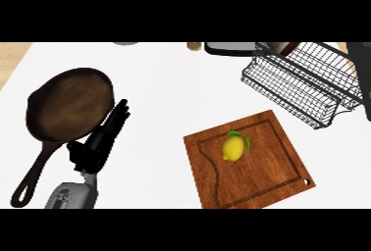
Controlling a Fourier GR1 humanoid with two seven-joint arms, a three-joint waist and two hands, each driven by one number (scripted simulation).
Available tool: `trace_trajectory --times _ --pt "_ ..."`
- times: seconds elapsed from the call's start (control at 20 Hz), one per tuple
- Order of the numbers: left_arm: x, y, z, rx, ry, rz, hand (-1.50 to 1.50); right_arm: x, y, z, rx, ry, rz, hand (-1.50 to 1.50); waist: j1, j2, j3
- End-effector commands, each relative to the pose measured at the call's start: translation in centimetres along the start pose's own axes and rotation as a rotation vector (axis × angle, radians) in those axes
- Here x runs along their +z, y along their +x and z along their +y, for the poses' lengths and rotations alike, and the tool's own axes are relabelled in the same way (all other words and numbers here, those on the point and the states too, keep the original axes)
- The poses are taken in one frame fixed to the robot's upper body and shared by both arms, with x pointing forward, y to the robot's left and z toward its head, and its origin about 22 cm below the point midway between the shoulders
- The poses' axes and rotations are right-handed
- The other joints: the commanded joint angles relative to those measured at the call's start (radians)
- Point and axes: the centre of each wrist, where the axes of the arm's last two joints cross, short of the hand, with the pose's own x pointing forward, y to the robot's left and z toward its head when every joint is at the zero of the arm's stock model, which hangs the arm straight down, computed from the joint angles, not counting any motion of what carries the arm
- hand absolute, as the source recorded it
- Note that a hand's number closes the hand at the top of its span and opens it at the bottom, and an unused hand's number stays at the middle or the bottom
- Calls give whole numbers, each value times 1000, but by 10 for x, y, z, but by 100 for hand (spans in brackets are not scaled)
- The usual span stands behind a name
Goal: Pick the cupcake from the cutting board and place it in the tiered basket
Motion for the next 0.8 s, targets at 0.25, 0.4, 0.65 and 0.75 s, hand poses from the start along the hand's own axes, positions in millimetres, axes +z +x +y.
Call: trace_trajectory --times 0.25,0.4,0.65,0.75 --pt "6 -6 4 11 29 12 0 -3 -11 -63 -57 -413 -108 -150 -27 -5 -1" --pt "17 -9 9 -13 29 5 0 2 -8 -94 -104 -603 -137 -150 -28 -10 -1" --pt "15 -12 16 7 45 23 0 21 -18 -167 -241 -725 -237 -150 -58 -14 0" --pt "17 -6 10 8 31 23 0 25 -44 -190 -257 -720 -252 -150 -54 -16 1"
